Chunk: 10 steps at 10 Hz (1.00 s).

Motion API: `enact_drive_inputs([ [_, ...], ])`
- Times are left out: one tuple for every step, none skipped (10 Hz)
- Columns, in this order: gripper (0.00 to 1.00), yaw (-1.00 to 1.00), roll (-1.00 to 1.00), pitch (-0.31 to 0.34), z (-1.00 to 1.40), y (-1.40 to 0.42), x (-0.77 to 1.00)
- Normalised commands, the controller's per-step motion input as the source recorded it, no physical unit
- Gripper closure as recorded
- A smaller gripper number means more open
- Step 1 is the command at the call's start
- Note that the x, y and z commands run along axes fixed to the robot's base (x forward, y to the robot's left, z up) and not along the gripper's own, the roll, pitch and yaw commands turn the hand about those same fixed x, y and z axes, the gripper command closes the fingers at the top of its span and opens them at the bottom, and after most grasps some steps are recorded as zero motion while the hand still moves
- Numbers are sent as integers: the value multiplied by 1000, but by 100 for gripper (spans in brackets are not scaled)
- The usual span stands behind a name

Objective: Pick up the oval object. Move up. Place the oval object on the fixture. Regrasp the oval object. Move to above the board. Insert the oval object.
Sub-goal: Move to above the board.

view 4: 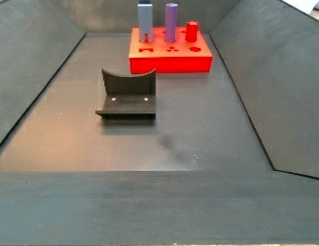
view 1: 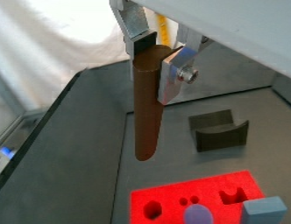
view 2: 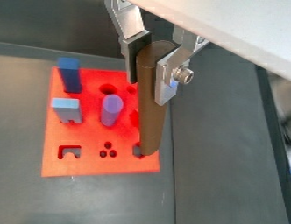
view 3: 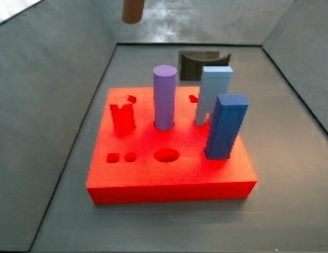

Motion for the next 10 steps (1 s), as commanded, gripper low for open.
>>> enact_drive_inputs([
  [100,1000,-352,-210,3,-36,15],
  [100,1000,-334,-247,13,2,-20],
  [100,1000,-321,-281,-4,7,-31],
  [100,1000,-301,-328,-6,13,-48],
  [100,1000,-282,-364,2,15,-56],
  [100,1000,-256,-415,-11,18,-60],
  [100,1000,-235,-457,-2,19,-60],
  [100,981,-198,-516,-6,14,-60],
  [100,812,-151,-458,-7,11,-58],
  [100,383,-54,-282,-5,17,-55],
])
